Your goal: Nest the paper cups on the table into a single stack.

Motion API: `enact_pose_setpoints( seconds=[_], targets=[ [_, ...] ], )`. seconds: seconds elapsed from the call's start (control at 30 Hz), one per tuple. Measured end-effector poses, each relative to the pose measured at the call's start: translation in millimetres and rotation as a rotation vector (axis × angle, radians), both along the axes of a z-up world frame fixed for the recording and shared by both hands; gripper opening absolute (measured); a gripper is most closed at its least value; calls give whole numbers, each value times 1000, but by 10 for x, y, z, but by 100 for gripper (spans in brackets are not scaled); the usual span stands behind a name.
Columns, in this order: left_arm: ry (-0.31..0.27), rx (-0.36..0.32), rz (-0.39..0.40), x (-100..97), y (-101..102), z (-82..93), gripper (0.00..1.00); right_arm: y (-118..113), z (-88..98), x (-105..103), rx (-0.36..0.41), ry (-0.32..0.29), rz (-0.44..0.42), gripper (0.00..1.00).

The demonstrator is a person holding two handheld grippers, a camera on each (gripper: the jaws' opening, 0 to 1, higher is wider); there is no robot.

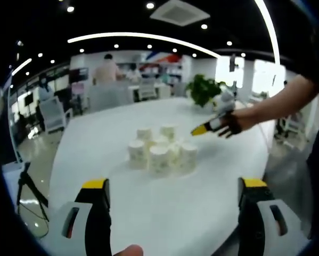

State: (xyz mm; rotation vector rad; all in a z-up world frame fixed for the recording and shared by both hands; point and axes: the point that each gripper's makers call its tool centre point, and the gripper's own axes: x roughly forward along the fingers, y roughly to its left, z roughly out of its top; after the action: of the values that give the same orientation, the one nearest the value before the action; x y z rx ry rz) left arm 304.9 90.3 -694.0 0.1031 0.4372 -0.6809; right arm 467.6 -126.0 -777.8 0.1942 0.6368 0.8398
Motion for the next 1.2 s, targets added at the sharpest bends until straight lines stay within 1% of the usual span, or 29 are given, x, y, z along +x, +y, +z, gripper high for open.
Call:
enact_pose_setpoints(
  seconds=[0.27, 0.4, 0.5, 0.8, 1.0, 1.2],
  targets=[
    [2, 5, 0, -13, -19, -7, 100, 29, -22, -3, 17, 11, 19, 29],
    [5, 15, -13, -25, -27, -21, 100, 47, -67, -11, 16, 21, 28, 28],
    [0, -2, -6, -23, -37, 15, 100, 66, -62, -12, 18, 20, 31, 27],
    [7, 6, -11, -57, -40, -8, 100, 104, -64, -5, 22, 20, 37, 24],
    [8, 6, -7, -58, -39, -4, 100, 131, -67, 15, 30, 24, 39, 19],
    [10, 7, -13, -76, -51, -26, 100, 153, -88, 24, 34, 35, 38, 16]
  ],
)
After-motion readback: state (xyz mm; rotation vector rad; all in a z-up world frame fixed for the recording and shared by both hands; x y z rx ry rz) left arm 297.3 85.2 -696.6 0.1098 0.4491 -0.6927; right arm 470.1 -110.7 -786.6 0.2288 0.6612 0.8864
